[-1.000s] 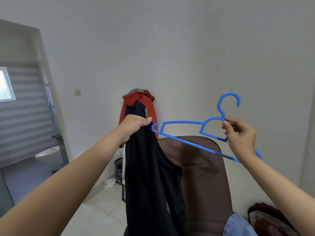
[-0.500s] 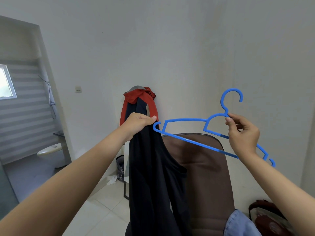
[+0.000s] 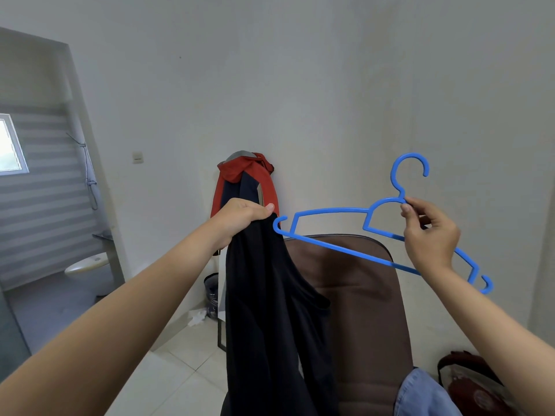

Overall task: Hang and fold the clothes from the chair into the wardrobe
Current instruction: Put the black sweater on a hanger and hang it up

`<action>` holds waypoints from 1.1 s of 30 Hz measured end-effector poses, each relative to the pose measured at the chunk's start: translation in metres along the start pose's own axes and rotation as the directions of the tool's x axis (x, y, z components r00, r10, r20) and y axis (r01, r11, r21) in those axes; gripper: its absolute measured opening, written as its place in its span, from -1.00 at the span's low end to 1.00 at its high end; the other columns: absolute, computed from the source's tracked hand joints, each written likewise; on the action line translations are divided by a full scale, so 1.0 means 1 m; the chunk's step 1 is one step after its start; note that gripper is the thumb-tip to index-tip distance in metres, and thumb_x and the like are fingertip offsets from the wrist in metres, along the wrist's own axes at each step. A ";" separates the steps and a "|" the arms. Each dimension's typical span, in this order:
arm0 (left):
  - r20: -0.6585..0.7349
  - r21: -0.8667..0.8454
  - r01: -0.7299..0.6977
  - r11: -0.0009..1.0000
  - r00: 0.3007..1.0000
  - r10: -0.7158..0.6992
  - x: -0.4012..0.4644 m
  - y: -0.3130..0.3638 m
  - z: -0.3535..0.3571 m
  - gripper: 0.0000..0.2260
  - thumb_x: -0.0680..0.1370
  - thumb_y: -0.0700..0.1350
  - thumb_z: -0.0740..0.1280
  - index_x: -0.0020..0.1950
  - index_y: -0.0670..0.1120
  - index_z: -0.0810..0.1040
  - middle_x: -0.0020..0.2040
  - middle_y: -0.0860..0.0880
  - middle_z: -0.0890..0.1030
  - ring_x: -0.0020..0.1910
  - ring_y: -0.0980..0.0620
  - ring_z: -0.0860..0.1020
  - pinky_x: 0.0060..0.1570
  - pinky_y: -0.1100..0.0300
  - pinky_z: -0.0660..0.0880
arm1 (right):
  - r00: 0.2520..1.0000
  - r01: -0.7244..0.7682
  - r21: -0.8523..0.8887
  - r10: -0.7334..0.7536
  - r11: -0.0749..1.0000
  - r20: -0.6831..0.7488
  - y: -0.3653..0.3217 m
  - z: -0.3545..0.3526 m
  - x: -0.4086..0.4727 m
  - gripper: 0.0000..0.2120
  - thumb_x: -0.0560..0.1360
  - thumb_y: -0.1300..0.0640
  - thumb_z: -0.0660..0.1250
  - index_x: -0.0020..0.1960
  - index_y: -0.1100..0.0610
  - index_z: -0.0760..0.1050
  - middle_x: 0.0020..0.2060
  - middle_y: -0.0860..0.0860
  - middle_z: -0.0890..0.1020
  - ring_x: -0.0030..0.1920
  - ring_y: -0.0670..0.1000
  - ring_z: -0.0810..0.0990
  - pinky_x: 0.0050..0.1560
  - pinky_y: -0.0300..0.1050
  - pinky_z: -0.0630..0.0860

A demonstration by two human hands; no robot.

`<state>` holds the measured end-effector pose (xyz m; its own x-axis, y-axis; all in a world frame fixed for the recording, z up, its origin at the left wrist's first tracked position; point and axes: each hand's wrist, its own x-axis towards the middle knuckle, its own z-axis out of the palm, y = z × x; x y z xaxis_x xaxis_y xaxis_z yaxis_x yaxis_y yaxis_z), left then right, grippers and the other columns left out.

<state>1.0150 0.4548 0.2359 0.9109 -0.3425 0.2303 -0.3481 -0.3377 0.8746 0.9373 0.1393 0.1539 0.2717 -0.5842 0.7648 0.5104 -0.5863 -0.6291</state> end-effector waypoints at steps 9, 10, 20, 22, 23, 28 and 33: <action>-0.081 -0.038 -0.006 0.999 0.997 0.003 -0.005 0.002 0.003 -0.77 0.46 0.06 0.43 -0.14 -0.11 0.70 -0.03 -0.07 0.68 0.13 -0.10 0.57 0.29 -0.07 0.42 | 1.000 0.008 0.033 -0.009 0.999 0.014 -0.006 0.000 -0.003 -0.86 0.53 0.20 0.34 0.06 0.09 0.62 -0.20 0.00 0.64 -0.27 -0.23 0.52 -0.22 -0.43 0.42; -0.087 -0.045 -0.014 0.999 0.996 0.010 -0.006 0.002 0.004 -0.78 0.47 0.04 0.43 -0.15 -0.11 0.69 -0.05 -0.07 0.68 0.12 -0.10 0.58 0.28 -0.07 0.43 | 1.000 0.006 0.041 -0.007 0.999 0.014 -0.007 0.000 -0.003 -0.86 0.53 0.20 0.34 0.05 0.08 0.61 -0.20 0.00 0.63 -0.28 -0.23 0.52 -0.22 -0.43 0.42; -0.095 -0.014 -0.084 0.996 0.992 0.083 -0.010 0.010 0.015 -0.75 0.51 -0.03 0.40 -0.09 -0.24 0.68 -0.05 -0.20 0.67 -0.06 0.00 0.62 0.20 0.05 0.50 | 1.000 0.027 0.020 -0.027 0.999 -0.002 -0.011 0.003 -0.008 -0.86 0.53 0.18 0.34 0.06 0.12 0.63 -0.18 -0.03 0.64 -0.26 -0.25 0.52 -0.22 -0.45 0.40; -0.087 -0.013 -0.091 0.996 0.992 0.089 -0.010 0.011 0.014 -0.78 0.51 -0.03 0.40 -0.13 -0.19 0.68 -0.14 -0.09 0.68 -0.07 0.03 0.63 0.17 0.09 0.51 | 1.000 0.020 0.022 -0.020 1.000 0.003 -0.012 0.003 -0.009 -0.86 0.53 0.18 0.35 0.06 0.11 0.63 -0.18 -0.02 0.64 -0.26 -0.23 0.52 -0.23 -0.45 0.40; -0.080 -0.018 -0.099 0.995 0.992 0.097 -0.010 0.013 0.015 -0.78 0.51 -0.04 0.40 -0.16 -0.19 0.68 -0.18 -0.06 0.67 -0.10 0.05 0.62 0.14 0.11 0.51 | 1.000 0.014 0.026 -0.014 1.000 0.011 -0.013 0.005 -0.010 -0.87 0.53 0.18 0.35 0.05 0.10 0.63 -0.18 -0.01 0.65 -0.27 -0.23 0.51 -0.23 -0.45 0.40; -0.049 0.104 -0.204 0.973 0.976 0.210 -0.014 0.026 0.036 -0.81 0.52 -0.04 0.39 -0.26 -0.09 0.64 -0.24 0.00 0.60 -0.21 0.15 0.55 -0.08 0.31 0.43 | 0.996 -0.028 0.065 0.023 0.997 0.084 -0.026 0.024 -0.028 -0.87 0.51 0.19 0.36 0.02 0.07 0.64 -0.20 -0.08 0.65 -0.28 -0.23 0.51 -0.23 -0.46 0.38; -0.089 0.146 -0.243 0.959 0.962 0.257 -0.014 0.030 0.038 -0.74 0.52 -0.03 0.39 -0.32 -0.13 0.63 -0.21 -0.20 0.56 -0.22 0.07 0.53 -0.02 0.23 0.46 | 0.986 -0.117 0.098 0.104 0.988 0.128 -0.033 0.033 -0.040 -0.88 0.52 0.16 0.36 0.00 0.01 0.64 -0.24 -0.19 0.64 -0.28 -0.20 0.53 -0.25 -0.45 0.40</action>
<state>0.9835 0.4160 0.2425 0.8065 -0.3389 0.4844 -0.5876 -0.3689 0.7202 0.9367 0.2008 0.1493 0.4257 -0.5654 0.7064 0.5523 -0.4561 -0.6979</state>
